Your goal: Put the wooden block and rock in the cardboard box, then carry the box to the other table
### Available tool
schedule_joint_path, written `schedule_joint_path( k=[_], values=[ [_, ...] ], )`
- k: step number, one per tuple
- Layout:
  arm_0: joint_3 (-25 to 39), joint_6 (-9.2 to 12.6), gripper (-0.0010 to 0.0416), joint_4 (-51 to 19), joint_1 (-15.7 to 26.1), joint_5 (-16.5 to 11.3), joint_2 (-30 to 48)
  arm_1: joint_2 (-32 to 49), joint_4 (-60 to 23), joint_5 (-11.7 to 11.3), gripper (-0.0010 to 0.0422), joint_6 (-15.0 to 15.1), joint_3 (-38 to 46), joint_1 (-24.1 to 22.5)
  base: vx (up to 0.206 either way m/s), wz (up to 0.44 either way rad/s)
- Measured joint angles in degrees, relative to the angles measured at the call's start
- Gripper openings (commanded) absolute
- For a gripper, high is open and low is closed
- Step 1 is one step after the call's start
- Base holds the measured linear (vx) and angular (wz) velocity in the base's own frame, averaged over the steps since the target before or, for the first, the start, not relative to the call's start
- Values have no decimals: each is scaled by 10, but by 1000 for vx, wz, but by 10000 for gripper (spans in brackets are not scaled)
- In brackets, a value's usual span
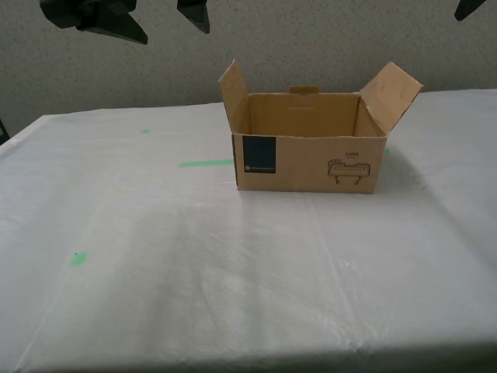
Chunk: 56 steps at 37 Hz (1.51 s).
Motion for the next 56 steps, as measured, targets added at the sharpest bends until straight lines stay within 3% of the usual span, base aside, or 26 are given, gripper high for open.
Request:
schedule_joint_path(
  k=[56],
  values=[
    [0, 0, 394, 0, 0, 0, 0, 0, 0, 0, 396, 0, 0, 0, 0, 0]
  ],
)
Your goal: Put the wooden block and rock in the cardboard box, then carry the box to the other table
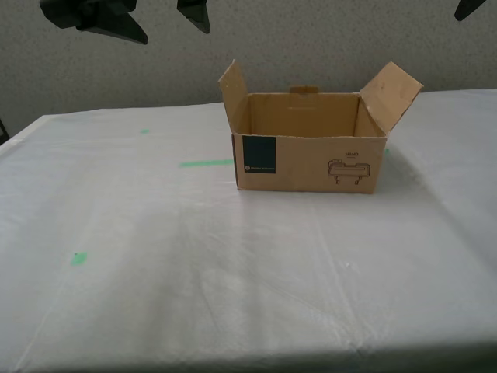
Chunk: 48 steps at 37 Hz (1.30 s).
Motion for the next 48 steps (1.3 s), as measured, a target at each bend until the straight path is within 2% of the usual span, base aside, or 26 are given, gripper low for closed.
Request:
schedule_joint_path(
  k=[48],
  values=[
    [0, 0, 393, 0, 0, 0, 0, 0, 0, 0, 396, 0, 0, 0, 0, 0]
  ],
)
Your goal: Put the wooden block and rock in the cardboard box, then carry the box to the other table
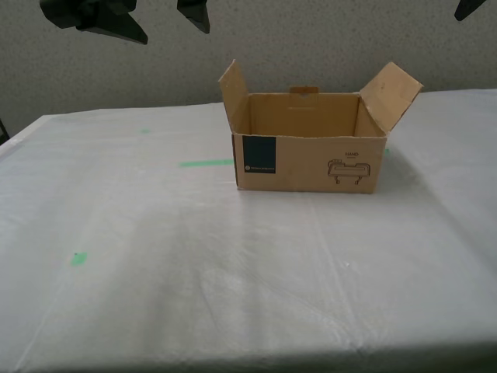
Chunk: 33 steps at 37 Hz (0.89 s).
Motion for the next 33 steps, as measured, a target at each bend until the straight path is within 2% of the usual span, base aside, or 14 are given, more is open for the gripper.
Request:
schedule_joint_path(
  k=[33],
  values=[
    [0, 0, 393, 0, 0, 0, 0, 0, 0, 0, 396, 0, 0, 0, 0, 0]
  ],
)
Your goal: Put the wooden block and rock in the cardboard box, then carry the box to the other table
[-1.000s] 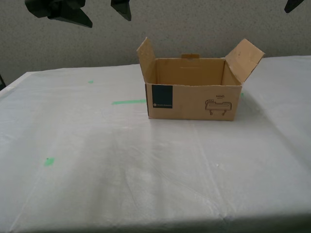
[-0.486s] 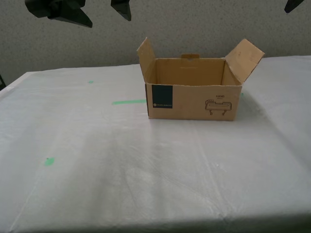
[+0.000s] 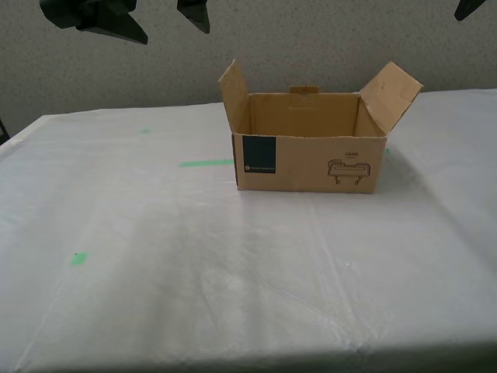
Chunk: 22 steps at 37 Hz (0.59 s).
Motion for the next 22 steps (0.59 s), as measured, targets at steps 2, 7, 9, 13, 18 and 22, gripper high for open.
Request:
schedule_joint_path(
  k=[2, 7, 9, 13, 18, 22],
  values=[
    [0, 0, 394, 0, 0, 0, 0, 0, 0, 0, 396, 0, 0, 0, 0, 0],
    [0, 0, 394, 0, 0, 0, 0, 0, 0, 0, 396, 0, 0, 0, 0, 0],
    [0, 0, 394, 0, 0, 0, 0, 0, 0, 0, 396, 0, 0, 0, 0, 0],
    [0, 0, 394, 0, 0, 0, 0, 0, 0, 0, 396, 0, 0, 0, 0, 0],
    [0, 0, 394, 0, 0, 0, 0, 0, 0, 0, 396, 0, 0, 0, 0, 0],
    [0, 0, 393, 0, 0, 0, 0, 0, 0, 0, 396, 0, 0, 0, 0, 0]
  ],
)
